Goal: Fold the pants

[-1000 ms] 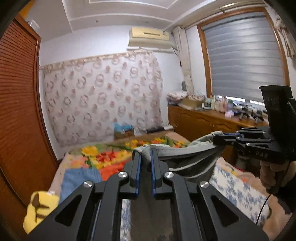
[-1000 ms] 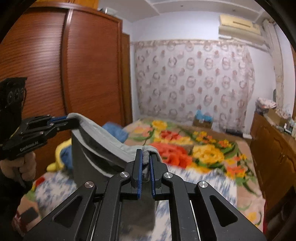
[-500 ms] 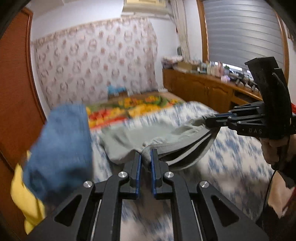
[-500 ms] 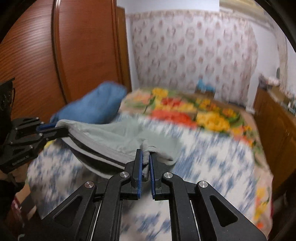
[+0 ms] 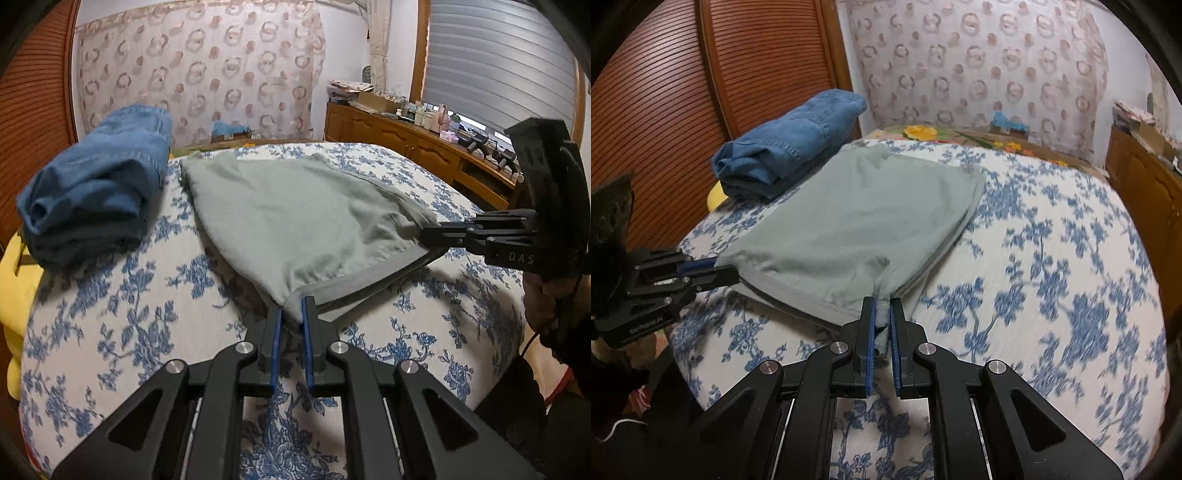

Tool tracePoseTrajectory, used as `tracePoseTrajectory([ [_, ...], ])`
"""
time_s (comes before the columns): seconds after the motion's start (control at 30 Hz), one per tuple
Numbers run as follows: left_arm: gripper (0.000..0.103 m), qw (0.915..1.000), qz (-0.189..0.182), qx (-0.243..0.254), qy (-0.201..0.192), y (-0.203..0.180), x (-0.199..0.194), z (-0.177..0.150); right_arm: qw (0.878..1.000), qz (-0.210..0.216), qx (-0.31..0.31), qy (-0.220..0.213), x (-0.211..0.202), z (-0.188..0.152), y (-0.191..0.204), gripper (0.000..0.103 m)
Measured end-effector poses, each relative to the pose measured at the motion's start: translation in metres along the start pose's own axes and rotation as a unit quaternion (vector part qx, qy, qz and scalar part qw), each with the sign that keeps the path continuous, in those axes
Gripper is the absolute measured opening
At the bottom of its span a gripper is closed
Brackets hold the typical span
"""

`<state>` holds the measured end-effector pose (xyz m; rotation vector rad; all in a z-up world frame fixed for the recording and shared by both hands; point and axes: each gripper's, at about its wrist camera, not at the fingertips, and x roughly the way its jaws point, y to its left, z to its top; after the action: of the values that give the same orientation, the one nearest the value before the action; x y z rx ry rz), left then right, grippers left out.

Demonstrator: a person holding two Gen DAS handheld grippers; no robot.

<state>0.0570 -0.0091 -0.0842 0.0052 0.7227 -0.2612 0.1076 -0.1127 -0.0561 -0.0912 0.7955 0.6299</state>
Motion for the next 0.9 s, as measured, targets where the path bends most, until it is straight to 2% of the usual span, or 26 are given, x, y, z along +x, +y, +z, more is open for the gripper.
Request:
tracePoseTrajectory([
  [0.27, 0.011, 0.9999, 0.003, -0.010, 0.011, 0.005, 0.006, -0.005, 1.000, -0.008, 0.013, 0.008, 0.007, -0.012, 0.001, 0.006],
  [0.53, 0.023, 0.9996, 0.006, -0.022, 0.013, 0.009, 0.008, -0.012, 0.999, -0.002, 0.036, -0.003, 0.009, -0.019, -0.008, 0.009],
  [0.9, 0.023, 0.9998, 0.010, -0.017, 0.003, 0.008, 0.005, -0.015, 0.999, 0.005, 0.044, -0.025, 0.006, -0.027, -0.009, 0.011],
])
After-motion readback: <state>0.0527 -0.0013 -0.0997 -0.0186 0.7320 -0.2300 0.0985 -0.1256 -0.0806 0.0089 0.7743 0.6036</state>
